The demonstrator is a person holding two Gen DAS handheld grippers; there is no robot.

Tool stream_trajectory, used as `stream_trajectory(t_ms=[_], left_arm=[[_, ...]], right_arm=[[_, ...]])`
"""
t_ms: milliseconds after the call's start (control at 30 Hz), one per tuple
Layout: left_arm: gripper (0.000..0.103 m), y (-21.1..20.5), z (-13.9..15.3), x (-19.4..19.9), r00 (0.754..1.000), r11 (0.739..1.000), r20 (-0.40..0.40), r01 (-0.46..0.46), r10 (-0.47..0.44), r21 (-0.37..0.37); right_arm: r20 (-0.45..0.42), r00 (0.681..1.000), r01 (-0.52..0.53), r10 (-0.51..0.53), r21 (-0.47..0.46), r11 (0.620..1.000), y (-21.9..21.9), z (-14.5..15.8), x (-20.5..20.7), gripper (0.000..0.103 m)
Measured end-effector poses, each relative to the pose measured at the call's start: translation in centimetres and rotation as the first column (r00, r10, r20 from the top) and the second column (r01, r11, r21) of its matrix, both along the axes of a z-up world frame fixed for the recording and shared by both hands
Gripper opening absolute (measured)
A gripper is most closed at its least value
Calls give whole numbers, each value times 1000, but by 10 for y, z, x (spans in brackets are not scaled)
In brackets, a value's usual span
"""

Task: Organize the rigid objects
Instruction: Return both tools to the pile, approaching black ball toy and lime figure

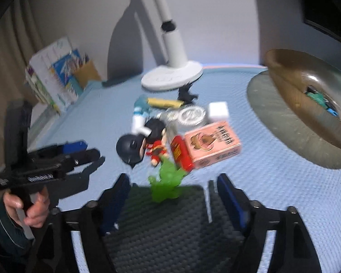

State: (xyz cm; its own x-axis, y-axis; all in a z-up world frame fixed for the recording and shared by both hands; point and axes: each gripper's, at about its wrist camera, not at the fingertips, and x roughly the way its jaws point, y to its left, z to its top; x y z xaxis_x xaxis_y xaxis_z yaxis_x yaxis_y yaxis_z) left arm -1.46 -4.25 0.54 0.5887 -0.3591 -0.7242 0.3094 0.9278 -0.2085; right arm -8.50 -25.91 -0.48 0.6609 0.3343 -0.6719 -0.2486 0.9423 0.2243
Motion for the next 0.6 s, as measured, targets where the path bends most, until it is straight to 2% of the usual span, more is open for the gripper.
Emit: stream_trajectory(t_ms=[67, 100, 333, 400, 467, 500, 533, 567, 600], left_arm=[[74, -7, 3, 0, 999, 997, -22, 33, -35, -69], [74, -14, 5, 1, 998, 996, -25, 50, -52, -79], [74, -61, 7, 20, 992, 993, -41, 114, -116, -35], [73, -66, 1, 27, 992, 994, -63, 107, -109, -29], [72, -67, 0, 30, 993, 994, -57, 101, -103, -34], [65, -67, 0, 30, 993, 994, -50, 103, -105, -40], [54, -67, 1, 30, 992, 992, -43, 115, -117, -54], [47, -66, 2, 29, 991, 990, -39, 127, -129, -67], [43, -65, 2, 28, 991, 989, -31, 131, -133, -73]], right_arm=[[-12, 1000, -9, 9, -27, 1000, 6, -1, 2, 81], [-13, 1000, -17, 16, -30, 999, 8, -1, 2, 81], [-52, 999, 14, -15, -23, 1000, 12, -4, 10, 80], [-66, 997, 29, -34, -65, 997, 21, -6, 16, 77], [-69, 997, 23, -29, -86, 996, 24, -8, 16, 63], [-71, 997, 26, -33, -99, 995, 27, -8, 17, 62], [-67, 997, 36, -44, -121, 992, 29, -9, 17, 58], [-60, 997, 44, -53, -141, 989, 31, -9, 16, 47], [-54, 997, 51, -60, -159, 986, 33, -10, 17, 41]])
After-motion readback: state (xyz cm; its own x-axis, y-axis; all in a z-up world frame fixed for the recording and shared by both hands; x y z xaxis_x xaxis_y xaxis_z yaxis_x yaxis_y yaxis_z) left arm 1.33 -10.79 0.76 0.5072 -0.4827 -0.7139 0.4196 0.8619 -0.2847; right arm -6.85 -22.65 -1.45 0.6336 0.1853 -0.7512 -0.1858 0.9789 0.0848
